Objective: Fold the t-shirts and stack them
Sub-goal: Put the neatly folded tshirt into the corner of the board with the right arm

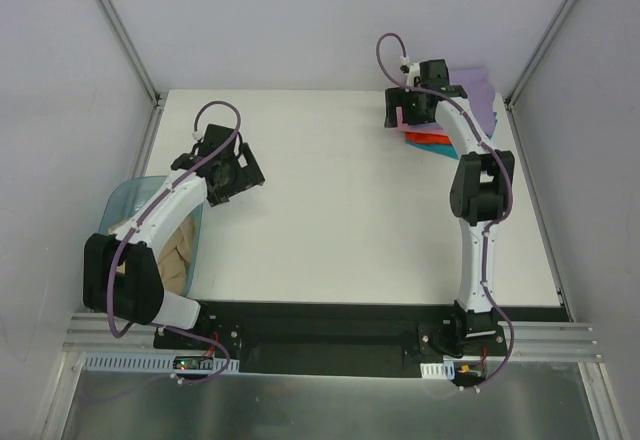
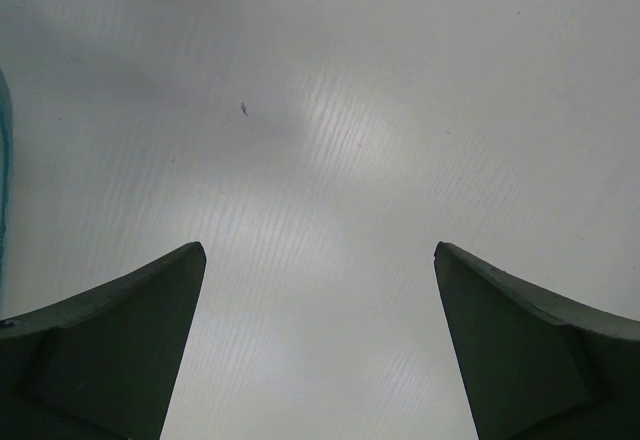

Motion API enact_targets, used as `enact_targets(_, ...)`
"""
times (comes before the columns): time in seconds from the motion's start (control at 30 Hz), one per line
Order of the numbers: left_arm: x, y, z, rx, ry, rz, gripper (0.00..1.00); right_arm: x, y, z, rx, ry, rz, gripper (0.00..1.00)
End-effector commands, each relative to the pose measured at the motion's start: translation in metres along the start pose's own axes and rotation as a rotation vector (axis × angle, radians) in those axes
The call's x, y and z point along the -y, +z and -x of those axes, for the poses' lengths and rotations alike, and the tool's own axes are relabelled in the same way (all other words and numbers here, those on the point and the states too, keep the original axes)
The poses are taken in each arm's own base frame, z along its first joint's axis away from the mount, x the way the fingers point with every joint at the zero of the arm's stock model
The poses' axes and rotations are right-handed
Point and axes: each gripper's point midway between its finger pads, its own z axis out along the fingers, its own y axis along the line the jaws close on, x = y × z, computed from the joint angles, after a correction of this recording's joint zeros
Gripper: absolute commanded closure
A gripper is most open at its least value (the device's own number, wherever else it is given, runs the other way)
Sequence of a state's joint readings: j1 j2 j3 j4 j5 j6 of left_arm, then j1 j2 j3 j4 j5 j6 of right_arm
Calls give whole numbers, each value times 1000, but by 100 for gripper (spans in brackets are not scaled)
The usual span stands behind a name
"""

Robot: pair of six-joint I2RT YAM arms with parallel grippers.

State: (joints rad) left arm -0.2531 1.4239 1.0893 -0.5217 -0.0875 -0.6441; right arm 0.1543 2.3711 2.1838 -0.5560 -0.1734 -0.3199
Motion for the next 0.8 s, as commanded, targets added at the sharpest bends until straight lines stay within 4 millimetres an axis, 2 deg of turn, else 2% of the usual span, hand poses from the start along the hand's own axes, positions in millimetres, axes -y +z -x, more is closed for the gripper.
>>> enact_targets(0.0,-2,-21,10,61,0,-25,1,-37,-107,62,186,-37,93,3)
enact_targets(0.03,-1,-27,13,80,0,-40,1,-38,-132,74,235,-44,80,3)
enact_targets(0.07,0,-31,15,89,0,-49,1,-38,-133,64,219,-39,76,3)
enact_targets(0.1,1,-34,16,98,4,-55,1,-40,-142,64,233,-32,72,3)
enact_targets(0.13,2,-41,18,117,3,-70,1,-41,-168,75,296,-38,57,3)
enact_targets(0.17,2,-44,18,124,1,-75,1,-39,-164,56,263,-23,52,3)
enact_targets(0.2,2,-47,19,132,1,-83,1,-40,-172,55,279,-18,45,3)
enact_targets(0.23,2,-53,19,145,0,-93,1,-41,-195,62,342,-8,29,3)
enact_targets(0.27,1,-55,18,148,0,-100,1,-40,-202,58,355,0,23,3)
enact_targets(0.3,1,-58,18,154,-3,-104,1,-39,-197,42,339,11,18,3)
enact_targets(0.33,1,-64,19,170,-4,-119,1,-37,-218,42,379,31,2,3)
enact_targets(0.37,0,-65,16,170,-6,-119,1,-35,-223,36,383,43,-6,3)
enact_targets(0.4,-1,-67,16,178,-10,-121,1,-32,-218,17,350,65,-13,3)
enact_targets(0.43,-1,-73,17,193,-12,-133,1,-28,-234,15,377,79,-28,3)
enact_targets(0.5,-5,-74,13,197,-23,-134,1,-24,-238,2,392,124,-36,3)
enact_targets(0.53,-5,-79,12,206,-27,-147,1,-19,-238,-20,378,149,-46,3)
enact_targets(0.6,-8,-79,6,199,-36,-151,1,-15,-240,-30,411,204,-51,3)
enact_targets(0.63,-8,-81,4,200,-39,-162,1,-11,-236,-54,388,241,-67,3)
enact_targets(0.7,-11,-79,-3,188,-51,-161,1,-8,-234,-71,386,294,-76,3)
enact_targets(0.73,-11,-80,-4,186,-56,-168,1,-11,-239,-76,404,302,-68,3)
enact_targets(0.77,-14,-76,-10,172,-59,-163,1,-13,-227,-101,362,319,-61,3)
